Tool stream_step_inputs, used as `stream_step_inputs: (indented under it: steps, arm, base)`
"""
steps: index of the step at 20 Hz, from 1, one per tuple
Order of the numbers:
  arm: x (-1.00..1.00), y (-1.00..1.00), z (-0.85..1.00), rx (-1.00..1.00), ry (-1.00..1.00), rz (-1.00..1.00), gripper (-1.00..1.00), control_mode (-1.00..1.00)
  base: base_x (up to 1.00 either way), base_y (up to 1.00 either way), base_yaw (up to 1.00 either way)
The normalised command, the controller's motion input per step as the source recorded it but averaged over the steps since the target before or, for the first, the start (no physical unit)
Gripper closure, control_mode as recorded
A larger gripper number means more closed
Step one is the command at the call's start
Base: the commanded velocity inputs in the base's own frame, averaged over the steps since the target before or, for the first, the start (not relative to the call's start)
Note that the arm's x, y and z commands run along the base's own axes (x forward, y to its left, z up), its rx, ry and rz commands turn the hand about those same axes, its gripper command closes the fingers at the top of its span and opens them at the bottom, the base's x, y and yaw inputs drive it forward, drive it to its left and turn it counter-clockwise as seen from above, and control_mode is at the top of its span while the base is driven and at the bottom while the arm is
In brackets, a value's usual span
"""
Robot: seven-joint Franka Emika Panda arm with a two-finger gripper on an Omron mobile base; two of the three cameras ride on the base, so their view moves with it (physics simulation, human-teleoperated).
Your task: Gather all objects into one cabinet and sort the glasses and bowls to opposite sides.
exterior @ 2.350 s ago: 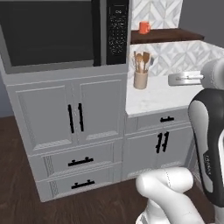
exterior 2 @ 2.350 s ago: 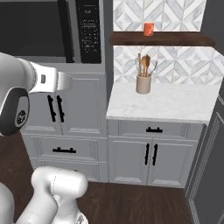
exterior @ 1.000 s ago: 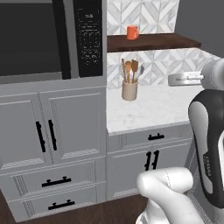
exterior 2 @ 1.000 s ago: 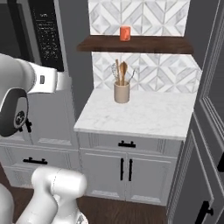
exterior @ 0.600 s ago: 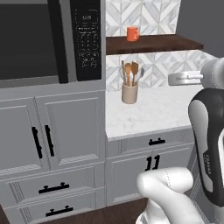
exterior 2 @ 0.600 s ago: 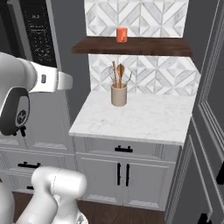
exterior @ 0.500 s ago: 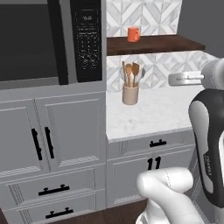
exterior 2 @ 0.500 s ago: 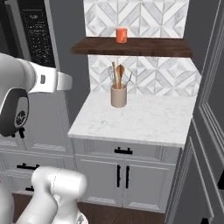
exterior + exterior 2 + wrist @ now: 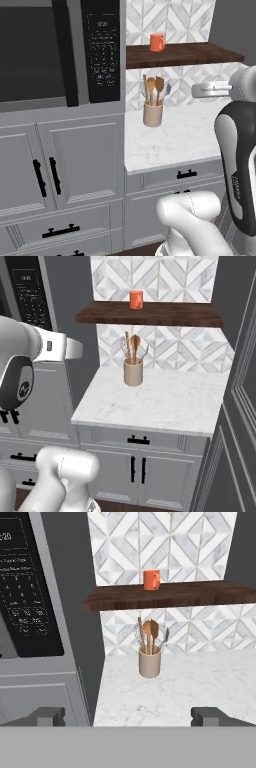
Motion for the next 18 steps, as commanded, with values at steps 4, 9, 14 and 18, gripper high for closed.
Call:
stream_step_inputs:
  steps: [4, 9, 14, 18]
  arm:
    - [0.0, 0.0, 0.0, 0.0, 0.0, 0.0, -1.0, 1.0]
    - [0.0, 0.0, 0.0, 0.0, 0.0, 0.0, -1.0, 1.0]
    - [0.0, 0.0, 0.0, 0.0, 0.0, 0.0, -1.0, 1.0]
    - [0.0, 0.0, 0.0, 0.0, 0.0, 0.0, -1.0, 1.0]
  base:
    - [0.29, -0.39, 0.01]
    - [0.39, -0.32, -0.1]
    - [0.43, -0.05, -0.03]
    - [0.15, -0.01, 0.0]
